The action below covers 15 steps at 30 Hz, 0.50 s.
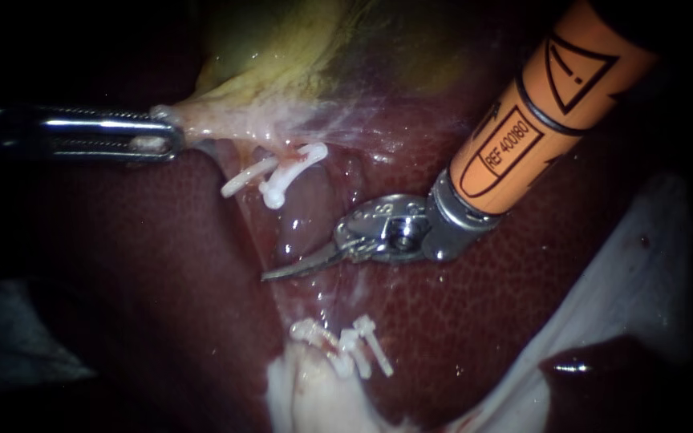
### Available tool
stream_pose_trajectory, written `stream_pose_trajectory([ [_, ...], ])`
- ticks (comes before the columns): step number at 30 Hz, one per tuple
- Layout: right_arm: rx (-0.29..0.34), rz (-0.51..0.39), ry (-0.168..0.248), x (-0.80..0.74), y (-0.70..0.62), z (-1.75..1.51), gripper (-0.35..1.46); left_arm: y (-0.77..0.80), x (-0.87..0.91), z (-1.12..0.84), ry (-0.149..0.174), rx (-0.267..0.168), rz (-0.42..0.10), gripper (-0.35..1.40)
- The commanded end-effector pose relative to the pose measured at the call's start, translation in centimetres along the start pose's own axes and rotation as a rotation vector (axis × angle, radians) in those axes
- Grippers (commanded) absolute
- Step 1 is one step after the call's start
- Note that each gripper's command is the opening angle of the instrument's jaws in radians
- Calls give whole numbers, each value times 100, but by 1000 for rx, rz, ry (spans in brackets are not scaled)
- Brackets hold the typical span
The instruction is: Go back from the cut right tube
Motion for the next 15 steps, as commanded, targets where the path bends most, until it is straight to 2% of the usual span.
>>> stream_pose_trajectory([
  [1, 3, 0, 0, 1, 0, -1, -35, 0, 0, 0, 0, 0, 0, -35],
  [4, 11, 0, 4, 2, -3, -3, -35, 0, 0, 0, 0, 0, 0, -35],
  [5, 12, 0, 4, 2, -4, -4, -25, 0, 0, 0, 0, 0, 0, -35],
  [6, 13, 0, 4, 3, -6, -5, 20, 0, 0, -1, 0, 0, 0, -35],
  [8, 4, 1, 9, 5, -9, -7, 71, 0, 0, -1, 0, 0, 0, -35],
  [10, -10, 3, 18, 9, -13, -10, 106, 0, 0, -1, 0, 0, 0, -35],
  [14, -46, 8, 32, 16, -18, -14, 131, -1, -1, -1, 0, 0, 0, -35],
  [15, -57, 8, 36, 16, -20, -15, 133, -1, -1, -1, 0, 0, 0, -35],
])
